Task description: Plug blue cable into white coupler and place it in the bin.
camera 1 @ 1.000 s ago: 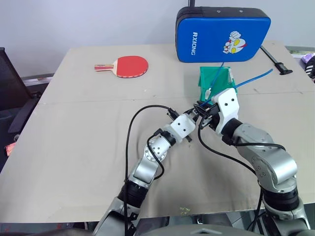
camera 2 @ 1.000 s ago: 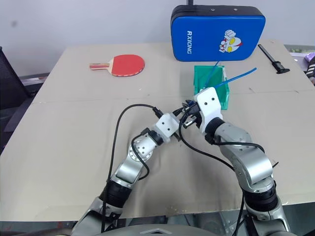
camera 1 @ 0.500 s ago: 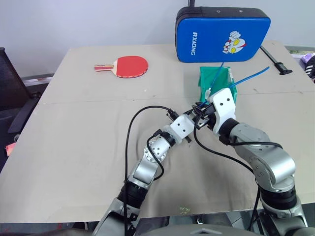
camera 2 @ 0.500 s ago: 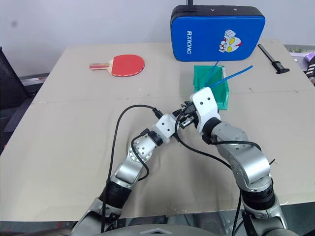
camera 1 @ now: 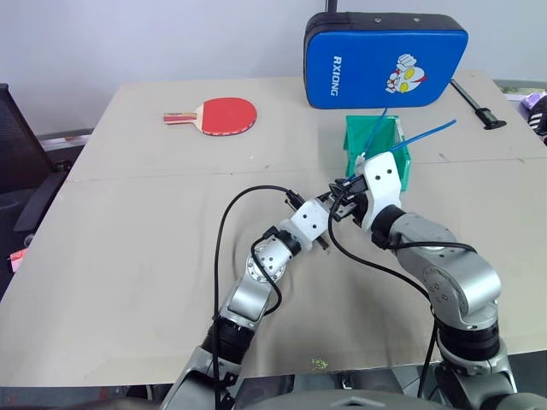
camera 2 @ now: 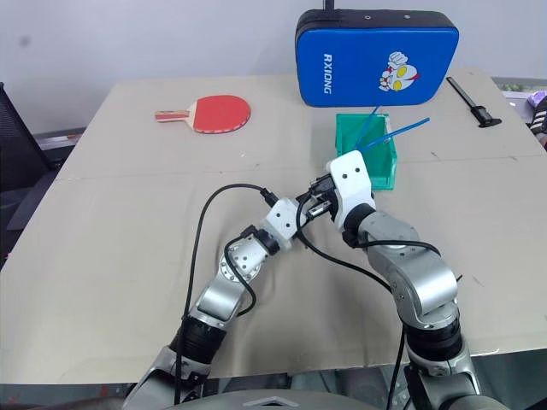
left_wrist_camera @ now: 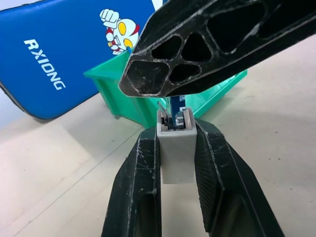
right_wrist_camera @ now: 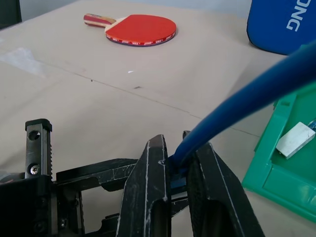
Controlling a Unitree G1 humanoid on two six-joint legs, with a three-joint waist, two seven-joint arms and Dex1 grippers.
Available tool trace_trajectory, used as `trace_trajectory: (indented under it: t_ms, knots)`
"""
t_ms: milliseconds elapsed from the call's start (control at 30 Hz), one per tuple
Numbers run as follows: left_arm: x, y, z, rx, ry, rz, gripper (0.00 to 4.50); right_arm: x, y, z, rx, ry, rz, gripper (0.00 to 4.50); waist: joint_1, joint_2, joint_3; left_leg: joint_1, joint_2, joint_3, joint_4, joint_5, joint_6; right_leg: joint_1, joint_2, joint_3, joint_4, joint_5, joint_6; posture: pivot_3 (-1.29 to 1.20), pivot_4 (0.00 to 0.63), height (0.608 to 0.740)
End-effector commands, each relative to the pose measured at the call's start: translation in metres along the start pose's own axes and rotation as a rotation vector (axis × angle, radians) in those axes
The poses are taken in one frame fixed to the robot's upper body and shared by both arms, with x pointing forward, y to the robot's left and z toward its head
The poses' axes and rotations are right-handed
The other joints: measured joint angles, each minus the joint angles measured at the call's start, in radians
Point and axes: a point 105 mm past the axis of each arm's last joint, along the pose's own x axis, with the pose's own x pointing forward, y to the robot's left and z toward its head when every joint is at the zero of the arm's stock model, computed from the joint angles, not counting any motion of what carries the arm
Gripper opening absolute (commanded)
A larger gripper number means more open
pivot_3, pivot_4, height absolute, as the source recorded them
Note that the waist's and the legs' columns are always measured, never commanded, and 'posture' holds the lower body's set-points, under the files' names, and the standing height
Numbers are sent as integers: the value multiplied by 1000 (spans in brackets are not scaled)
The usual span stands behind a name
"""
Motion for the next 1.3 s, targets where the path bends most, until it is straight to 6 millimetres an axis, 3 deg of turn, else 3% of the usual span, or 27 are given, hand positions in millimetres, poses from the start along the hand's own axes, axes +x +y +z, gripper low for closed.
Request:
trace_trajectory:
  t_ms: [33,333,733,1300]
  knots:
    - [10,-3,73,73,-293,-29,355,9,12,-48,14,230,53,0,0,0,0,0,0,0,0,0,0,0,0,0,0,0,0,0,150,740]
    - [13,-4,80,98,-312,-29,355,14,16,-56,6,278,56,0,0,0,0,0,0,0,1,0,0,0,0,0,0,0,0,0,150,740]
    - [13,0,88,4,-340,-9,355,25,19,-63,253,247,41,0,-2,-1,0,-1,-1,-1,6,0,0,0,0,1,3,0,0,0,150,740]
    - [8,13,105,-70,-428,30,355,14,17,-74,127,315,89,0,-1,0,0,-1,-3,-3,7,0,0,-1,0,1,5,0,0,0,150,740]
